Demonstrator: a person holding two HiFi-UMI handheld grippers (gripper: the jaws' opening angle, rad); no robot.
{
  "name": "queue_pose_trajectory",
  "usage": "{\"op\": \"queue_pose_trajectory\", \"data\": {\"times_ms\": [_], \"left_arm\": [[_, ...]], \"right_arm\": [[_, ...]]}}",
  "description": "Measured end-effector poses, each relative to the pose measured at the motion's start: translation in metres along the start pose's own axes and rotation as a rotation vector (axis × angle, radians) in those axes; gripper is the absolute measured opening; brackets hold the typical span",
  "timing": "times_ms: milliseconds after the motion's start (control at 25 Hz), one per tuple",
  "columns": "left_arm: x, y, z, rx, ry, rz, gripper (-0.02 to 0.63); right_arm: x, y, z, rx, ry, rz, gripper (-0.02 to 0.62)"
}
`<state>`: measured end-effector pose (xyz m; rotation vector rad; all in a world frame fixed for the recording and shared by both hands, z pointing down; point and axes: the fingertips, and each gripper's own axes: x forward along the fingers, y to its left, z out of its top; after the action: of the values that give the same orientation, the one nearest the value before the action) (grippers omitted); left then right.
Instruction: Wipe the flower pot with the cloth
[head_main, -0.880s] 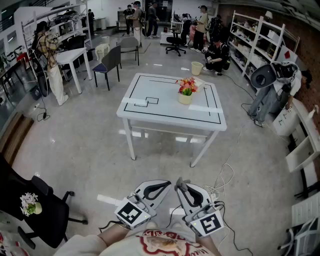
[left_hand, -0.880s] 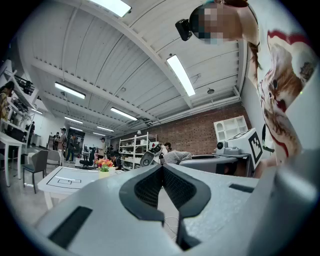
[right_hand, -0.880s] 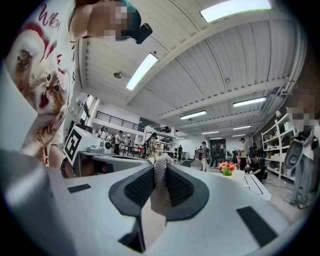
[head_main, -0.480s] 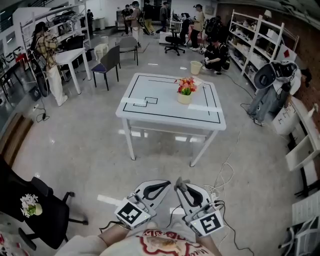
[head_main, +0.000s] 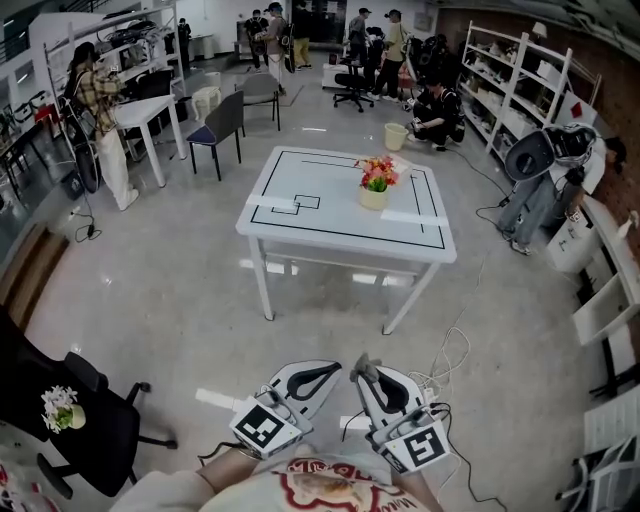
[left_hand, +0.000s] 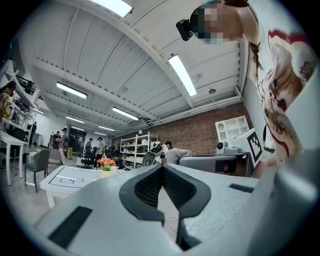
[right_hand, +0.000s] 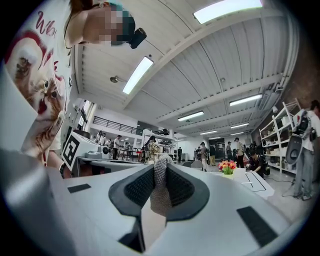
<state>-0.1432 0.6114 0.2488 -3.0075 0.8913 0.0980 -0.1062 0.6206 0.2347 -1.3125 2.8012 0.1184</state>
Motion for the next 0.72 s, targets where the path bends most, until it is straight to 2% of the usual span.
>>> {"op": "queue_pose_trajectory", "data": {"times_ms": [360,720], "left_arm": [[0.024,0.009,-0.002,-0.012,-0.015,-0.008,0.003],[0.076,0.054,-0.008,-0.004,-0.010,0.012,0.003]], "right_arm": [[0.004,-0.029,-0.004,0.040,-0.003,-0.023,0.057],[0.043,-0.087,-0.008,0.037,-0.022,-0.002,0.057]]}}
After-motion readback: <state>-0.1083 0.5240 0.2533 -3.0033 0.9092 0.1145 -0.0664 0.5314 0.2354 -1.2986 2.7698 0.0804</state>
